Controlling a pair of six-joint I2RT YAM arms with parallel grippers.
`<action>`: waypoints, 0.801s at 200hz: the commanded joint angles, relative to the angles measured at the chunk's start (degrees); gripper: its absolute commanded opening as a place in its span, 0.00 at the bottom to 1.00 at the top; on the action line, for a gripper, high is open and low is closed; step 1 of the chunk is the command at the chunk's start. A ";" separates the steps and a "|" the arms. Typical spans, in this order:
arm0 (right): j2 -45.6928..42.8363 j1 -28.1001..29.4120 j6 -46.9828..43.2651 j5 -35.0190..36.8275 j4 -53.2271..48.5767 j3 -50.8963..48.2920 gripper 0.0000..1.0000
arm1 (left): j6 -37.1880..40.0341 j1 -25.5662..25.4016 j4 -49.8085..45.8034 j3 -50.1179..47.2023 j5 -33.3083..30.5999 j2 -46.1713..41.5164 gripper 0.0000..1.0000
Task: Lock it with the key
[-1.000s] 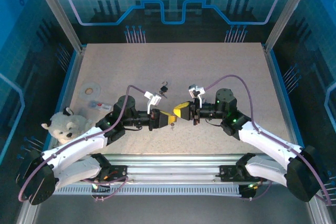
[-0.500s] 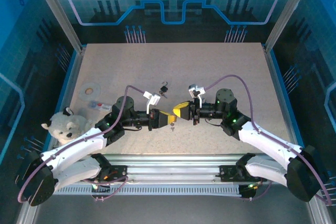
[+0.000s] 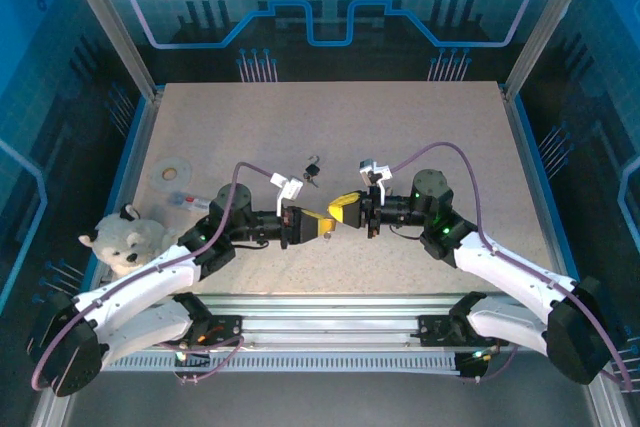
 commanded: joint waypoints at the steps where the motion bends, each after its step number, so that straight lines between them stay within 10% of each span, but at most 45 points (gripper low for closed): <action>1: 0.60 1.17 -1.66 0.04 -1.36 -0.51 0.00 | -0.01 0.07 4.93 0.92 0.11 -2.98 0.00; 160: 4.27 3.65 -2.45 -0.85 -2.97 1.59 0.00 | 1.44 -0.01 6.69 1.72 -6.67 -8.37 0.00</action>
